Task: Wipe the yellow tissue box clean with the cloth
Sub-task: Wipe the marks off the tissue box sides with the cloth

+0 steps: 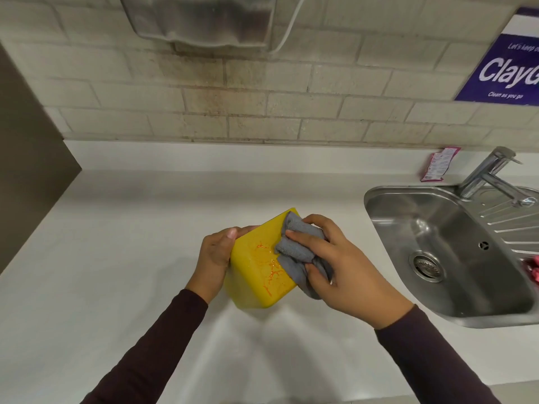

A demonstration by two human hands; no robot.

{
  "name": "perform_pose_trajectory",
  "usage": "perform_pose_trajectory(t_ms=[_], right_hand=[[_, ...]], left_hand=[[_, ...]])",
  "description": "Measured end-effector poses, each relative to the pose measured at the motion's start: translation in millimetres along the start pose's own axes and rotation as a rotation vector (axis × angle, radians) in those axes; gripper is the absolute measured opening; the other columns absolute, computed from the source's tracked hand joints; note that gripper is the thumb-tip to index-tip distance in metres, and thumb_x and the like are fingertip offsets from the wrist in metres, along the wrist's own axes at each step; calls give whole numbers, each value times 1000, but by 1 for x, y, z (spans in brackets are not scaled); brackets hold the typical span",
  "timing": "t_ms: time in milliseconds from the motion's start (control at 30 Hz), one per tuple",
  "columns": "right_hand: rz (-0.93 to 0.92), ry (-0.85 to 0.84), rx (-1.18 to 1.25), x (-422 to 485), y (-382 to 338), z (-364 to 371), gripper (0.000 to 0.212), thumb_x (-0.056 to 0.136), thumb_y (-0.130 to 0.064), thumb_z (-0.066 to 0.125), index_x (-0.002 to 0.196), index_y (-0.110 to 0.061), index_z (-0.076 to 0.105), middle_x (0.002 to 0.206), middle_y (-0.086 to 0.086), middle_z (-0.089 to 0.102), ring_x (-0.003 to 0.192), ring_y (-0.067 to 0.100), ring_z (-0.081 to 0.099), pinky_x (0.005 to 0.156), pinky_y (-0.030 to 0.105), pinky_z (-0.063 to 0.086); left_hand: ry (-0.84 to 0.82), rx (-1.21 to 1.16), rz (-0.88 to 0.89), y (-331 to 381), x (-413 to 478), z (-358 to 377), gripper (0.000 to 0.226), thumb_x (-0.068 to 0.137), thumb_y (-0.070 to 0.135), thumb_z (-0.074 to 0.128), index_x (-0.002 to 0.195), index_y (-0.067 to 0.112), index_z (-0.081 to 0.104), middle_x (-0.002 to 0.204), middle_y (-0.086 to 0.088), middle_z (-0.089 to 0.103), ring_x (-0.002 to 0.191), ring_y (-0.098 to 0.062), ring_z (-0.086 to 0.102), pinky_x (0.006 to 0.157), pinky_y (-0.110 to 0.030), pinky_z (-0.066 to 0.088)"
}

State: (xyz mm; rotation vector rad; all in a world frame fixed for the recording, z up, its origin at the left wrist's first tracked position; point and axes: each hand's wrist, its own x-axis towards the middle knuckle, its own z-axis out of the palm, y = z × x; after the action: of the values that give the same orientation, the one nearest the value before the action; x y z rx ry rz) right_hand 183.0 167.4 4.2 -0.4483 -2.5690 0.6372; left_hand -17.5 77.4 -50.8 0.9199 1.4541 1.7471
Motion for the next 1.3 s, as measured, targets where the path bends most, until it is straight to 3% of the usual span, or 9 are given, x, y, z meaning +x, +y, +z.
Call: perform_pose_trajectory(t_ms=[133, 233, 467, 633, 767, 867, 1067, 1167, 1300], right_hand=[[-7, -11, 61, 0, 7, -3, 48, 84, -11, 61, 130, -22, 53, 137, 2, 39, 120, 8, 43, 99, 15, 37], [-6, 134, 83, 2, 7, 4, 41, 82, -3, 60, 121, -14, 61, 127, 2, 50, 114, 6, 48, 96, 13, 38], [127, 424, 115, 15, -4, 27, 41, 81, 5, 58, 118, -14, 60, 117, -9, 57, 110, -10, 47, 93, 8, 37], [18, 316, 89, 12, -24, 37, 35, 85, -11, 50, 118, -13, 62, 124, 1, 59, 110, 8, 54, 94, 17, 42], [-80, 235, -31, -3, -19, 34, 32, 82, -4, 60, 113, -8, 65, 127, 11, 59, 104, 19, 57, 88, 27, 46], [34, 309, -54, -5, -10, 26, 33, 81, -3, 59, 112, -9, 65, 123, 9, 61, 102, 22, 60, 87, 29, 48], [38, 329, 0, 14, -37, 38, 33, 81, -5, 55, 111, -16, 62, 120, 8, 63, 97, 12, 58, 83, 12, 40], [-75, 235, -9, 11, -47, 38, 39, 71, 5, 62, 100, -22, 59, 120, 10, 64, 92, 16, 58, 76, 20, 44], [-124, 196, -26, 1, -36, 25, 23, 73, -3, 55, 84, -20, 64, 113, 0, 67, 83, 14, 56, 70, 28, 44]], left_hand=[[-30, 10, 11, 0, 1, 1, 28, 67, 61, 57, 74, 41, 75, 76, 21, 74, 75, 2, 68, 63, -14, 53], [-7, 35, 9, -3, 2, 0, 27, 84, 39, 49, 74, 44, 74, 77, 23, 74, 75, 4, 68, 67, -21, 53], [11, 49, 27, -5, 0, 2, 27, 77, 43, 46, 76, 45, 74, 76, 24, 73, 74, 5, 67, 63, -14, 53], [-17, 33, 52, -4, -3, 2, 32, 75, 51, 43, 79, 43, 74, 80, 23, 74, 78, 4, 67, 65, -10, 51], [-43, 21, 66, 2, -4, 2, 30, 69, 61, 55, 79, 40, 75, 81, 21, 74, 81, 3, 68, 68, -10, 51], [-68, 40, 81, 4, -5, 3, 44, 60, 77, 56, 79, 42, 74, 83, 20, 74, 82, 2, 67, 68, -11, 51], [-62, 44, 54, 3, -6, 3, 31, 73, 51, 45, 79, 42, 74, 80, 21, 74, 78, 4, 66, 67, -10, 51], [-45, 27, 37, 4, -5, 2, 32, 73, 52, 45, 76, 39, 75, 76, 19, 74, 75, 5, 66, 65, -9, 50], [-76, 35, 43, 2, -5, 2, 32, 75, 49, 46, 81, 37, 75, 86, 17, 75, 85, 0, 67, 71, -11, 50]])
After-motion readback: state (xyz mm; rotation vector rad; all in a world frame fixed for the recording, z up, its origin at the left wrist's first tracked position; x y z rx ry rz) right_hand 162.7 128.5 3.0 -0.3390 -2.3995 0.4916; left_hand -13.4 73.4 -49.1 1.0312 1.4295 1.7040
